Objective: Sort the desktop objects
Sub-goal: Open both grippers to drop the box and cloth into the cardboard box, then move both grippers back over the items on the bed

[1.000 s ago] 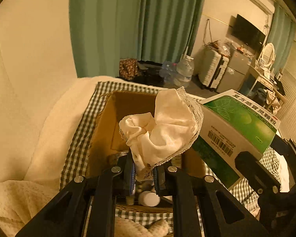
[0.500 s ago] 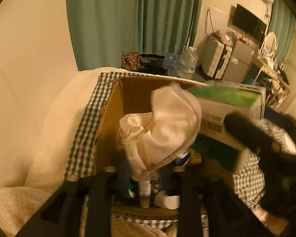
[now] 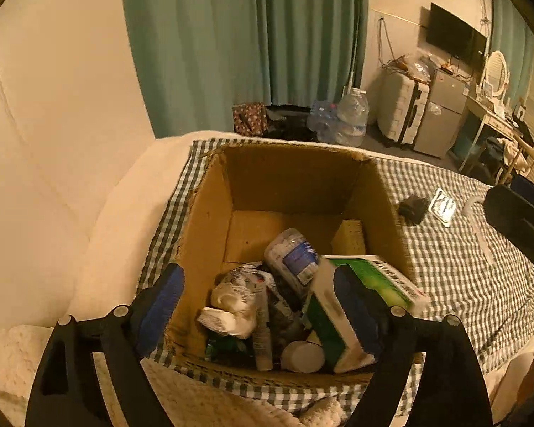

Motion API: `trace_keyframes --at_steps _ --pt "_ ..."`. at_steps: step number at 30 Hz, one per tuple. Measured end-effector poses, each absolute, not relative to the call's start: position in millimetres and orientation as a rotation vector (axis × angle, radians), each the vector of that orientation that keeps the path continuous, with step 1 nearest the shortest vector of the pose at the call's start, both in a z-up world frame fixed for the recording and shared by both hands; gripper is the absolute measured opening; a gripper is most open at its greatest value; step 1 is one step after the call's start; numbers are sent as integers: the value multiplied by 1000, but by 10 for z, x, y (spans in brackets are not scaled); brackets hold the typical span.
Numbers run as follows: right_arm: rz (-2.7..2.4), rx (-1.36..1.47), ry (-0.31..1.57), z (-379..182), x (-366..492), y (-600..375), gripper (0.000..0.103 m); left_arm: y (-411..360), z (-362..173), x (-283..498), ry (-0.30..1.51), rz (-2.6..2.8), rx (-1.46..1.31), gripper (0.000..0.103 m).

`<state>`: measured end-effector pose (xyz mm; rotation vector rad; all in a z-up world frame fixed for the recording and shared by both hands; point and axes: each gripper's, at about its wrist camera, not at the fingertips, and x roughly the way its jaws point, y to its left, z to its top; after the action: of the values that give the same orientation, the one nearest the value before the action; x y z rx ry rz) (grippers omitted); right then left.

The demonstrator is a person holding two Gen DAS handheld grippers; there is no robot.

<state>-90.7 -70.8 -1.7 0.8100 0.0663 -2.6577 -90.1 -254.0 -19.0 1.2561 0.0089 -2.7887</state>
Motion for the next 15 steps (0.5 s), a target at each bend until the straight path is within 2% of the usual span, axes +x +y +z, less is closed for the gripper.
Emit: trace_keyframes --at_steps 9,15 --pt "-2760 771 -8 99 -655 192 88 -1926 156 -633 95 -2893 1199 99" --pt "-2846 788 -29 -3 -597 974 88 -1221 133 -624 77 -2948 1210 100"
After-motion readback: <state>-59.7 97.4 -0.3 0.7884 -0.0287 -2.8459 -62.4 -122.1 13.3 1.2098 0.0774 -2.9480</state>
